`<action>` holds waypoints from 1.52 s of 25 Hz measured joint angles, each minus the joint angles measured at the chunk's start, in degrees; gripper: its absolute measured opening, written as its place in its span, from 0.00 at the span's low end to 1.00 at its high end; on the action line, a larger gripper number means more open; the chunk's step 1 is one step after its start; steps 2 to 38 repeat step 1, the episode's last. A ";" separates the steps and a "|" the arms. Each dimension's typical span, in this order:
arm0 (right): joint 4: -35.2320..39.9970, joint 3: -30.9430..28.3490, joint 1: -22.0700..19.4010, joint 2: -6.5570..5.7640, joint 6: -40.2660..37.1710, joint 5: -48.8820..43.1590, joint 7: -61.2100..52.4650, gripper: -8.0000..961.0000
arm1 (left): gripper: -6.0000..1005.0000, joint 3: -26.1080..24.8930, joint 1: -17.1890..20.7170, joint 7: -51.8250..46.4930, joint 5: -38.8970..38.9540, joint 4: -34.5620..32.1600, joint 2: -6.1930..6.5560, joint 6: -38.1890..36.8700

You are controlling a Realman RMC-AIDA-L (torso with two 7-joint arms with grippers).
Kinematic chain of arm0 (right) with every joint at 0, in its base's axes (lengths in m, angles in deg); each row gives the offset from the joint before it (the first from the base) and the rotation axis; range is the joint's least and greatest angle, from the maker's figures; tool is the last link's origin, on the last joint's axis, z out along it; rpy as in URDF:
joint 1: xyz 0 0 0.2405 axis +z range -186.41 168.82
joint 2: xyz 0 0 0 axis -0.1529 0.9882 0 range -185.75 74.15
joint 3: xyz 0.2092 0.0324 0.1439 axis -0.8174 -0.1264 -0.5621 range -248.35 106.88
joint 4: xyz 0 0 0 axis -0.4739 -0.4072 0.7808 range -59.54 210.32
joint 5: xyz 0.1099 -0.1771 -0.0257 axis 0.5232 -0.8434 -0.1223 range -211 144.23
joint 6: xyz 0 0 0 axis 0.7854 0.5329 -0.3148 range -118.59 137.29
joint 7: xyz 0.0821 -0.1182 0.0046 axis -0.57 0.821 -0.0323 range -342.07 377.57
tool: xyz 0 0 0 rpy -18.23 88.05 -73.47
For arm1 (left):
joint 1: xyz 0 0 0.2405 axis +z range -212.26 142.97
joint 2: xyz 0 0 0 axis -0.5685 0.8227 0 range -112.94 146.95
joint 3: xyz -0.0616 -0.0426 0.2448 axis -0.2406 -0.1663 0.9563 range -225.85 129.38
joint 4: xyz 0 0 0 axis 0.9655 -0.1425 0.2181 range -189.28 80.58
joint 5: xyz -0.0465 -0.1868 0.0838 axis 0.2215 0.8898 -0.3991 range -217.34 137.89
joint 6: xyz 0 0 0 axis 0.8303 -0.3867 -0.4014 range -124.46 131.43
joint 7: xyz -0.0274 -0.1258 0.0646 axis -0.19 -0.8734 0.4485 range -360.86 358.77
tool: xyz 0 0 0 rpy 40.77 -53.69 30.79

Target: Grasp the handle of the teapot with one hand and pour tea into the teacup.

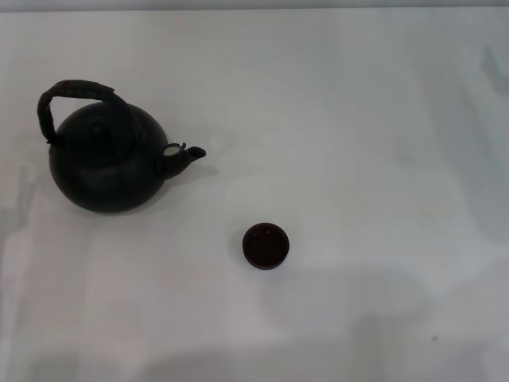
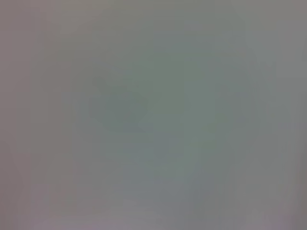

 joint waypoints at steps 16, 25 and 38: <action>0.00 -0.01 -0.09 0.00 0.01 0.00 0.00 0.86 | 0.85 0.00 -0.08 -0.80 0.52 0.01 0.00 0.09; 0.00 -0.01 -0.09 0.00 0.01 0.00 0.00 0.86 | 0.85 0.00 -0.08 -0.80 0.52 0.01 0.00 0.09; 0.00 -0.01 -0.09 0.00 0.01 0.00 0.00 0.86 | 0.85 0.00 -0.08 -0.80 0.52 0.01 0.00 0.09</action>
